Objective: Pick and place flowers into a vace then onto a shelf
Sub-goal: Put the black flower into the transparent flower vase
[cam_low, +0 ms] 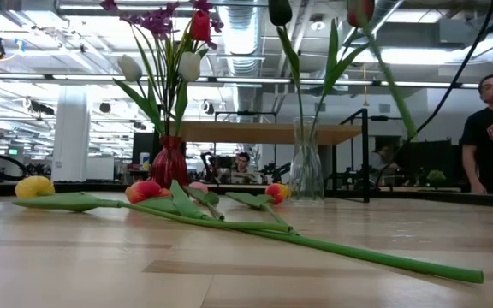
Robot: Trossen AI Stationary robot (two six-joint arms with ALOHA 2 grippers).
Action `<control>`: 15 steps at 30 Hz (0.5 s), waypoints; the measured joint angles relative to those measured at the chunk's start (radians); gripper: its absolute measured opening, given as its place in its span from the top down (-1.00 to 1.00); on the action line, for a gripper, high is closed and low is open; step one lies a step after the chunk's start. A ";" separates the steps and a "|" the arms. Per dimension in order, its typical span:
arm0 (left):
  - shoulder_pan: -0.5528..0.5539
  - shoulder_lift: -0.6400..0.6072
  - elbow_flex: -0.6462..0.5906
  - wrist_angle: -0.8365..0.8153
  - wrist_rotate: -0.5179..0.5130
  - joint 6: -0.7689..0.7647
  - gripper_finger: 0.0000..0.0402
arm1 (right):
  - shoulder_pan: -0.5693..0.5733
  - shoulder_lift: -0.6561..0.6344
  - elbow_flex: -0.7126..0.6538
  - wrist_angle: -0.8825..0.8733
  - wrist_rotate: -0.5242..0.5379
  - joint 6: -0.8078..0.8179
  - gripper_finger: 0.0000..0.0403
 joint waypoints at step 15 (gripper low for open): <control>-0.055 -0.035 -0.320 0.650 0.047 0.316 0.59 | 0.163 -0.253 0.000 0.440 0.165 -0.643 1.00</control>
